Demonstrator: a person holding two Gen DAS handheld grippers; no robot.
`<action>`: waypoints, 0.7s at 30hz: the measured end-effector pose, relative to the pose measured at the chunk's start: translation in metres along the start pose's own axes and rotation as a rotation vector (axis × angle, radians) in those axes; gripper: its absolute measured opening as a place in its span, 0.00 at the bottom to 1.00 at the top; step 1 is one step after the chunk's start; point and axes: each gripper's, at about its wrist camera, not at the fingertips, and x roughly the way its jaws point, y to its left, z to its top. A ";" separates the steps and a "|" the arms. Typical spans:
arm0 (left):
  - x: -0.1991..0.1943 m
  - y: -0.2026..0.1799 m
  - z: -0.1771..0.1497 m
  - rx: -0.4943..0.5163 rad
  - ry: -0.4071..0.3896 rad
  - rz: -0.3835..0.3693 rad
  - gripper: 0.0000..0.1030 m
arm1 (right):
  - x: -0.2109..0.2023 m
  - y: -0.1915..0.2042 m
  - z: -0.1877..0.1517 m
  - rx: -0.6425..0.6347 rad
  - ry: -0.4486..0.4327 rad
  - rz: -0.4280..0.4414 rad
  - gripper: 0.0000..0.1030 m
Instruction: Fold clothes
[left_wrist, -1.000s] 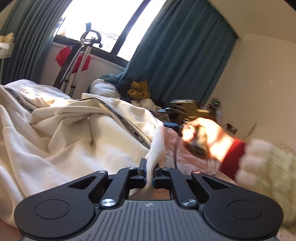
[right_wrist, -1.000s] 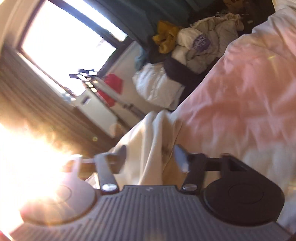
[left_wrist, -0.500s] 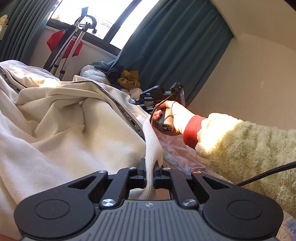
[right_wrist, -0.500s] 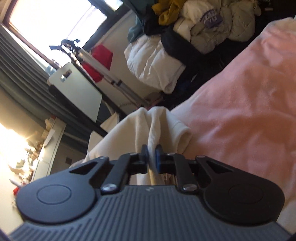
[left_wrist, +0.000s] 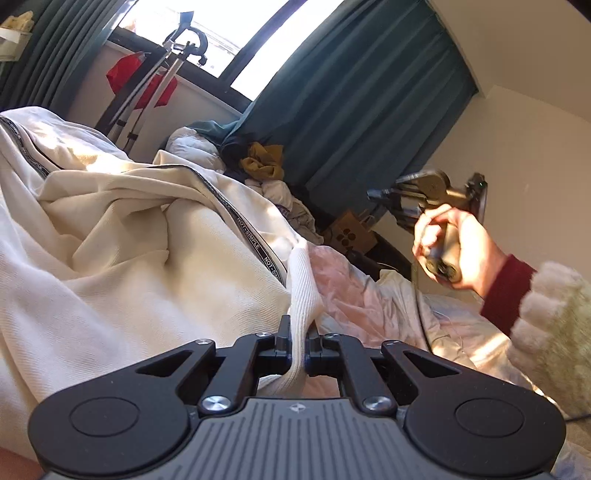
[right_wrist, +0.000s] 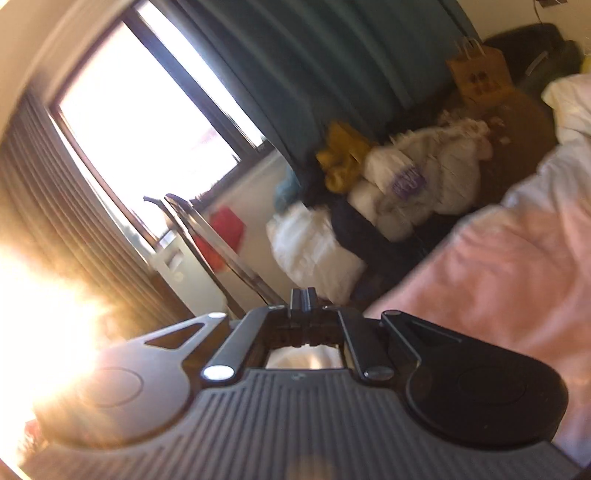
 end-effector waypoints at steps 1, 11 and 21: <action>-0.003 -0.002 0.000 0.003 -0.004 0.011 0.06 | -0.001 -0.005 -0.005 0.007 0.035 0.003 0.03; -0.004 -0.005 0.004 -0.004 -0.029 0.036 0.05 | 0.056 -0.015 -0.055 0.002 0.209 -0.071 0.16; 0.019 0.022 0.006 -0.055 -0.014 -0.004 0.05 | 0.152 -0.039 -0.054 0.033 0.276 -0.065 0.31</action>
